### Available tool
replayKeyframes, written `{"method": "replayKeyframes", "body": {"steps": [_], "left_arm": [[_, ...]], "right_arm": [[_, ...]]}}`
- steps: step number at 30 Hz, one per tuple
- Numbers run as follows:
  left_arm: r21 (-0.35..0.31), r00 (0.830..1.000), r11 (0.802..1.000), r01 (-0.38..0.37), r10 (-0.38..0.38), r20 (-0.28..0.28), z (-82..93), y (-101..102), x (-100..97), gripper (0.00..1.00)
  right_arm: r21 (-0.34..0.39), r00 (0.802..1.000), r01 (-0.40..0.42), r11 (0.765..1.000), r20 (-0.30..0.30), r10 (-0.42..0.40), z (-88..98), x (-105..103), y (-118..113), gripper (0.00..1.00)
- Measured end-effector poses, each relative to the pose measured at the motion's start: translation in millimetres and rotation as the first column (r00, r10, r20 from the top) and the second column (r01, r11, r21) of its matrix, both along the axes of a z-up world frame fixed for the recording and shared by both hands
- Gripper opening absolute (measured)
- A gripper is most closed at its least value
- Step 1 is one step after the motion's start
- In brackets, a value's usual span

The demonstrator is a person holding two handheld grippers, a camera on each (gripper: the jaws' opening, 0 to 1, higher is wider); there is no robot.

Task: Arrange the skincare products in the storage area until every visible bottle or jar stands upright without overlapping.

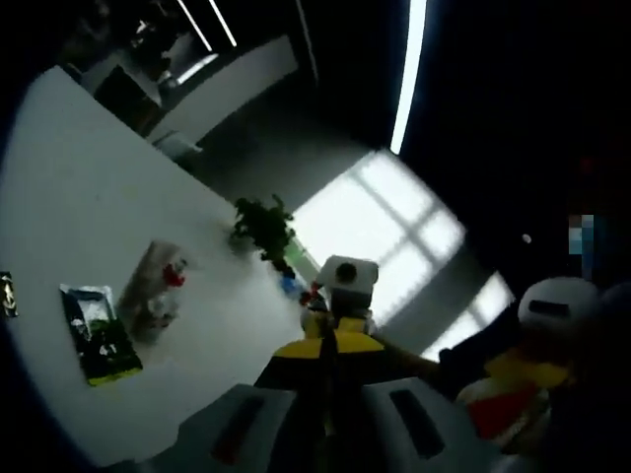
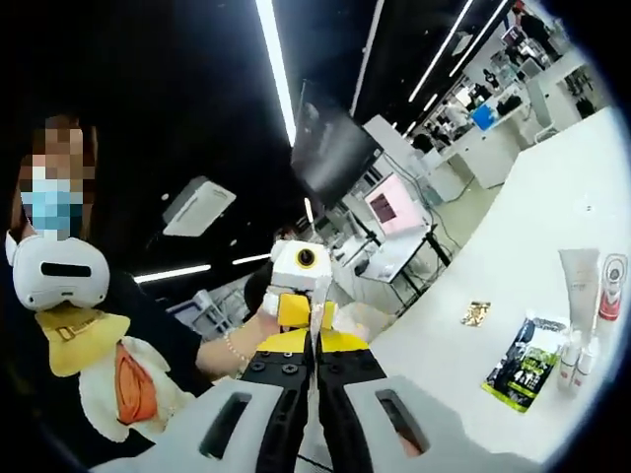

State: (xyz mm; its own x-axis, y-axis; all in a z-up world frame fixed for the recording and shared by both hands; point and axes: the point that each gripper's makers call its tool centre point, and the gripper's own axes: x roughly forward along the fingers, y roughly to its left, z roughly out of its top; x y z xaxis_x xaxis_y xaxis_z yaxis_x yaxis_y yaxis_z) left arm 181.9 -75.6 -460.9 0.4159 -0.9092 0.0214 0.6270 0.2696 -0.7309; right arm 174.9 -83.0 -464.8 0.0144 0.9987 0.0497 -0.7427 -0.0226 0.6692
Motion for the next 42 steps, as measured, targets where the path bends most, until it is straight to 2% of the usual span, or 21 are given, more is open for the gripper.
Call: {"method": "replayKeyframes", "body": {"steps": [2, 3, 5, 7, 8, 10, 11, 13, 15, 18, 21, 22, 24, 27, 28, 30, 31, 33, 38, 42], "left_arm": [[0.043, 0.995, 0.995, -0.085, 0.082, 0.062, -6.2, 3, 9.2, 0.04], [0.045, 0.993, 0.993, -0.105, 0.102, 0.059, -8.7, 3, 10.6, 0.06], [0.007, 0.993, 0.993, -0.117, 0.117, 0.008, -14.0, 0, 9.7, 0.12], [-0.018, 0.987, 0.987, -0.158, 0.158, -0.027, -21.2, -2, 12.1, 0.21], [-0.02, 0.986, 0.986, -0.165, 0.164, -0.034, -24.2, -3, 11.3, 0.22], [-0.036, 0.983, 0.983, -0.182, 0.18, -0.042, -26.9, -4, 9.4, 0.13], [-0.067, 0.976, 0.975, -0.212, 0.208, -0.061, -25.5, -5, 11.2, 0.11], [-0.063, 0.975, 0.974, -0.217, 0.213, -0.068, -29.4, -5, 9.0, 0.05], [-0.036, 0.969, 0.97, -0.239, 0.236, -0.07, -34.8, -5, 9.3, 0.03], [-0.008, 0.958, 0.965, -0.262, 0.259, -0.123, -45.4, -2, 9.7, 0.01], [-0.003, 0.947, 0.959, -0.285, 0.281, -0.153, -53.0, 3, 11.6, 0.01], [-0.006, 0.942, 0.957, -0.291, 0.286, -0.179, -57.0, 6, 12.6, 0.01], [-0.024, 0.938, 0.955, -0.295, 0.284, -0.2, -59.7, 11, 13.4, 0.01], [-0.036, 0.932, 0.953, -0.301, 0.286, -0.224, -66.4, 21, 15.1, 0.01], [-0.039, 0.929, 0.952, -0.305, 0.288, -0.234, -69.1, 25, 16.0, 0.01], [-0.046, 0.925, 0.95, -0.308, 0.287, -0.25, -72.6, 30, 17.2, 0.01], [-0.042, 0.924, 0.951, -0.307, 0.288, -0.253, -74.7, 32, 17.6, 0.01], [-0.024, 0.92, 0.951, -0.308, 0.292, -0.26, -82.0, 37, 19.3, 0.01], [-0.008, 0.906, 0.947, -0.322, 0.306, -0.293, -100.7, 51, 26.4, 0.01], [0.011, 0.896, 0.947, -0.321, 0.307, -0.32, -117.5, 59, 31.3, 0.01]], "right_arm": [[0.007, 0.997, 0.029, 1.0, -0.065, -0.029, -5.3, 8, -1, 0.01], [0.017, 0.996, 0.038, 0.999, -0.086, -0.037, -6.8, 10, -2, 0.01], [0.07, 0.992, 0.063, 0.996, -0.115, -0.055, -5.1, 14, -3, 0.01], [0.077, 0.989, 0.071, 0.995, -0.133, -0.06, -9.5, 14, -5, 0.01], [0.075, 0.989, 0.072, 0.995, -0.135, -0.061, -11.6, 13, -5, 0.01], [0.073, 0.986, 0.079, 0.994, -0.152, -0.067, -16.1, 11, -4, 0.01], [0.069, 0.985, 0.086, 0.994, -0.156, -0.075, -19.3, 12, -4, 0.01], [0.059, 0.981, 0.089, 0.994, -0.176, -0.078, -26.5, 11, -4, 0.01], [0.046, 0.977, 0.099, 0.994, -0.194, -0.088, -33.9, 12, -4, 0.01], [0.024, 0.974, 0.117, 0.993, -0.196, -0.11, -42.3, 11, -2, 0.01], [0.004, 0.974, 0.143, 0.99, -0.177, -0.141, -50.1, 14, 1, 0.02], [-0.002, 0.975, 0.145, 0.989, -0.17, -0.143, -52.3, 15, 3, 0.03], [-0.019, 0.978, 0.17, 0.985, -0.116, -0.171, -58.4, 20, 7, 0.08], [-0.07, 0.984, 0.178, 0.982, -0.012, -0.179, -69.1, 18, 10, 0.2], [-0.08, 0.985, 0.173, 0.982, 0.006, -0.173, -71.1, 16, 11, 0.29], [-0.123, 0.98, 0.19, 0.974, 0.081, -0.181, -78.2, 14, 13, 0.42], [-0.132, 0.978, 0.197, 0.971, 0.101, -0.185, -80.2, 13, 13, 0.46], [-0.148, 0.978, 0.189, 0.971, 0.113, -0.174, -84.6, 9, 16, 0.54], [-0.234, 0.968, 0.197, 0.952, 0.2, -0.151, -106.3, 7, 18, 0.67], [-0.256, 0.963, 0.217, 0.942, 0.212, -0.164, -118.2, 7, 17, 0.78]]}}
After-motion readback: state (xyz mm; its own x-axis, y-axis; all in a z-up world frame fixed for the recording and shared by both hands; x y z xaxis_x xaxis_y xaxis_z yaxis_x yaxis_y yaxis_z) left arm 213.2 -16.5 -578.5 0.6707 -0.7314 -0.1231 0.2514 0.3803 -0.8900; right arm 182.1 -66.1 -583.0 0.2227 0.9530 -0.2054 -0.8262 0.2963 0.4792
